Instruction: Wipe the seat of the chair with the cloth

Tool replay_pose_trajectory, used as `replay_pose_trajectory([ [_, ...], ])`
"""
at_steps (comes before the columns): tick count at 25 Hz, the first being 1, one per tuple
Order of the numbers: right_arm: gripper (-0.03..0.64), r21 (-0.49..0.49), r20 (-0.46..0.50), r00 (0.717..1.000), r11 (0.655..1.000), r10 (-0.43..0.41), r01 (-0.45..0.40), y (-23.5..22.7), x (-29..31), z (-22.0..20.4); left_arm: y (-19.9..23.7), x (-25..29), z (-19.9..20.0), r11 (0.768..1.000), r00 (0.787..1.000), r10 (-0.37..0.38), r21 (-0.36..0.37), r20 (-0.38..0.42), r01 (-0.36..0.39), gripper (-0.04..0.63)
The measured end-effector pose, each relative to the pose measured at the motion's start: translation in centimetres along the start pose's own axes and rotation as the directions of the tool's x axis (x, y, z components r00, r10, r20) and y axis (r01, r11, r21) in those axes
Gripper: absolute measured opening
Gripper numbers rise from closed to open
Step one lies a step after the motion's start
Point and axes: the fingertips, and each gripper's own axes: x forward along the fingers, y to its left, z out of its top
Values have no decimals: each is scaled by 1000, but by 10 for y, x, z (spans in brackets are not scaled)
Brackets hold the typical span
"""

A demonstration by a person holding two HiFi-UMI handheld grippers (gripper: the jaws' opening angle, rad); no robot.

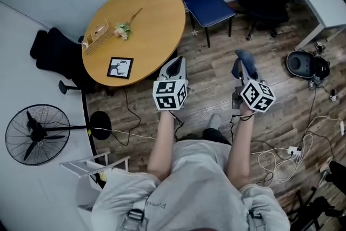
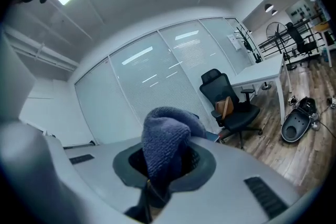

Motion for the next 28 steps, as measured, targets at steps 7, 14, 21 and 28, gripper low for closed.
replay_pose_trajectory([
  [7,49,-16,-56,998,1000,14,-15,-25,22,10,9,35,8,997,998,63,-43,4,-63,28],
  [14,49,7,-42,999,1000,-4,5,-49,42,32,11,74,13,996,997,70,-56,9,-70,28],
  [21,49,-9,-18,1000,1000,-22,21,-71,78,56,24,124,32,996,997,66,-56,27,-65,28],
  [28,49,2,-26,998,999,-51,51,-96,143,77,47,199,50,996,999,50,-78,17,-49,28],
])
